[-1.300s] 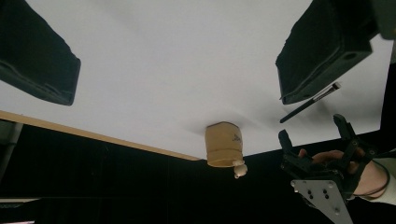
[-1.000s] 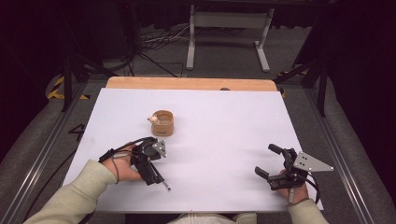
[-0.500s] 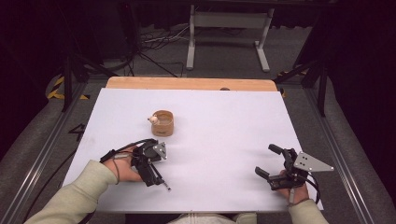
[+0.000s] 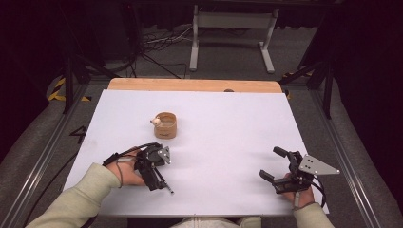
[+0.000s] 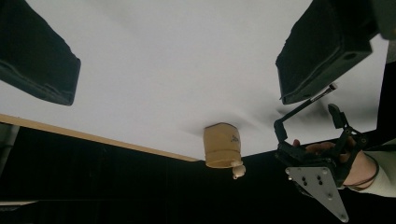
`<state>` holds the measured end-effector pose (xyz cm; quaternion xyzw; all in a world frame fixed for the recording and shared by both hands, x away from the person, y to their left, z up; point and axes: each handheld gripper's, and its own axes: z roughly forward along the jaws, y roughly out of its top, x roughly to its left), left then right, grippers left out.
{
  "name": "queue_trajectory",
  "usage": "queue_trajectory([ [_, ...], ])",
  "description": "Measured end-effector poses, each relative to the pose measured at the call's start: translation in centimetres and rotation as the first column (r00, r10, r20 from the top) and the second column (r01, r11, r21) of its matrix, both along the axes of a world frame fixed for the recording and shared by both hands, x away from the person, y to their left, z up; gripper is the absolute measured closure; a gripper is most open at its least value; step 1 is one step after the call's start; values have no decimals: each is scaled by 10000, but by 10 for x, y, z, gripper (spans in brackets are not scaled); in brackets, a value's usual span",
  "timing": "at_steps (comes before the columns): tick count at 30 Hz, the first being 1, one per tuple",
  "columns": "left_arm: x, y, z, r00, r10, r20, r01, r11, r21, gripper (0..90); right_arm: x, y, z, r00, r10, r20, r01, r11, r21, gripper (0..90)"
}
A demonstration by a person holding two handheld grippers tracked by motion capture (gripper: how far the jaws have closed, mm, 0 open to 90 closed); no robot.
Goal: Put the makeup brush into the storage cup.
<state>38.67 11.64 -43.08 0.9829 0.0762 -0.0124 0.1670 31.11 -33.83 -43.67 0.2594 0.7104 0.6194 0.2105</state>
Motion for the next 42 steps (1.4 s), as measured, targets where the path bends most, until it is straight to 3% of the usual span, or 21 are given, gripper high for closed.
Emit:
queue_trajectory([
  [8,0,-2,-2,9998,39,190,-44,9996,277,68,0,0,0,10000,-9,-48,8,10000,-51,1],
  [26,0,-5,-5,9999,-45,117,37,9975,711,139,-1,-1,1,9999,-106,69,107,9999,-24,2],
  [29,-1,-5,-4,9999,-6,102,-1,9977,672,206,-1,-1,1,9999,-96,79,96,10000,-13,2],
  [32,-2,-4,0,10000,-67,-49,70,9982,590,340,-1,-1,1,9999,-110,73,110,9999,-24,2],
  [33,-2,-4,1,9999,-140,-75,145,9980,607,340,-1,-1,1,9999,-110,49,110,9999,-32,2],
  [36,-4,-6,2,9992,-200,340,169,9958,905,443,-1,-1,1,9999,-99,78,99,9999,-27,2],
  [42,-6,-10,3,9989,-276,388,229,9928,1174,480,-1,-1,1,9999,-94,74,95,10000,-23,2],
])
